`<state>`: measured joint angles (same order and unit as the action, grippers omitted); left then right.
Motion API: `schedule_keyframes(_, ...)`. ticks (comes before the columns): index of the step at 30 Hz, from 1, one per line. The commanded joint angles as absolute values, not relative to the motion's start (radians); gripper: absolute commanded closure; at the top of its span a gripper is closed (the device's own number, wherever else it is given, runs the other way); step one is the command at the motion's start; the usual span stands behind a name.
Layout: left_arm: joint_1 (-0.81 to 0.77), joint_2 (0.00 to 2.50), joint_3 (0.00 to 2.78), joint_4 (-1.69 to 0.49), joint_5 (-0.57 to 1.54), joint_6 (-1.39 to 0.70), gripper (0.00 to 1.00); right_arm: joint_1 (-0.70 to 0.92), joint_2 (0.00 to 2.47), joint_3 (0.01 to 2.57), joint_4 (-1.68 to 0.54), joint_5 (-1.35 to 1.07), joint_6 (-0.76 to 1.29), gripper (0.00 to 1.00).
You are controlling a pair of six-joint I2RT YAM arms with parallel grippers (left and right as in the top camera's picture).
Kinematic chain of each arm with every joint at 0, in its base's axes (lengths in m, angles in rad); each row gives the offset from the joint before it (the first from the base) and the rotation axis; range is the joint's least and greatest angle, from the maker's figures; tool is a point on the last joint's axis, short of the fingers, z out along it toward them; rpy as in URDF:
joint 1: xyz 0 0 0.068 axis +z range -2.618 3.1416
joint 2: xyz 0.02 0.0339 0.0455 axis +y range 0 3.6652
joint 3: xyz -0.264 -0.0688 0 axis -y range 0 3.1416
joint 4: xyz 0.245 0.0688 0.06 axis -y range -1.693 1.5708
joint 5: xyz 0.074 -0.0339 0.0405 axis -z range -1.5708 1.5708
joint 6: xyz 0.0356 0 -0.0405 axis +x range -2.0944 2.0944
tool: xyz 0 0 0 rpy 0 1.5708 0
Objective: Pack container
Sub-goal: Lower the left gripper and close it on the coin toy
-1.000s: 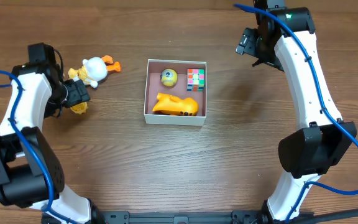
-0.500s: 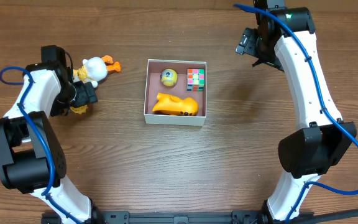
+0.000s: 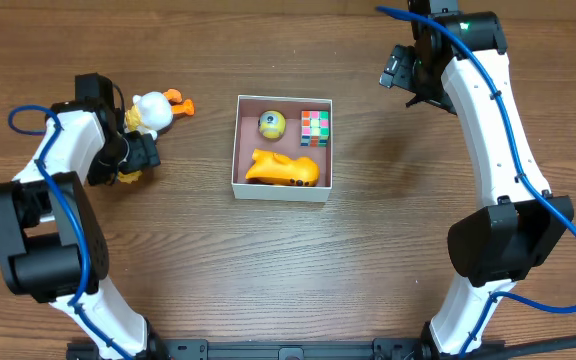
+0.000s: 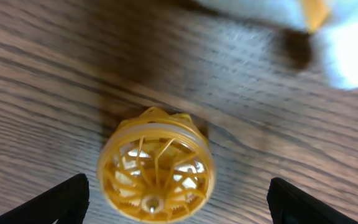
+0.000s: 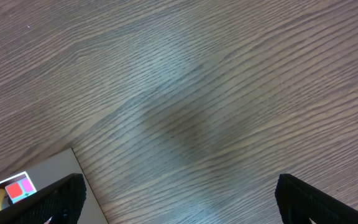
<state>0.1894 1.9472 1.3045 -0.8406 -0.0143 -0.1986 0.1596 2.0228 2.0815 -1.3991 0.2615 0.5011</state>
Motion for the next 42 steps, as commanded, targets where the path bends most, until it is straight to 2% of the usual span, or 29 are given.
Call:
schedule_keyframes(1,0.184,1.994,1.317,-0.845,-0.002,-0.180,0.12,0.162,2.020,2.109,-1.394,0.265,0.510,0.00)
schedule_keyframes(7,0.184,1.999,1.317,-0.847,-0.003,-0.184,0.28,0.162,2.020,2.109,-1.394,0.265,0.510,0.00)
schedule_keyframes(13,0.184,1.999,1.317,-0.849,-0.004,-0.184,0.38,0.162,2.020,2.109,-1.394,0.265,0.510,0.00)
schedule_keyframes(19,0.184,1.999,1.317,-0.853,-0.004,-0.184,0.38,0.162,2.020,2.109,-1.394,0.265,0.510,0.00)
schedule_keyframes(22,0.184,1.999,1.317,-0.853,-0.010,-0.191,0.47,0.162,2.020,2.109,-1.394,0.265,0.510,0.00)
schedule_keyframes(24,0.184,1.999,1.317,-0.850,-0.011,-0.191,0.41,0.162,2.020,2.109,-1.394,0.265,0.510,0.00)
schedule_keyframes(26,0.184,1.999,1.317,-0.836,-0.011,-0.191,0.26,0.162,2.020,2.109,-1.394,0.265,0.510,0.00)
schedule_keyframes(28,0.184,1.999,1.317,-0.821,-0.011,-0.191,0.16,0.162,2.020,2.109,-1.394,0.265,0.510,0.00)
schedule_keyframes(30,0.184,1.999,1.317,-0.806,-0.011,-0.191,0.13,0.162,2.020,2.109,-1.394,0.265,0.510,0.00)
schedule_keyframes(38,0.184,1.999,1.317,-0.751,-0.011,-0.190,0.14,0.162,2.020,2.109,-1.394,0.265,0.510,0.00)
schedule_keyframes(42,0.184,1.999,1.317,-0.750,-0.010,-0.191,0.30,0.162,2.020,2.109,-1.394,0.265,0.510,0.00)
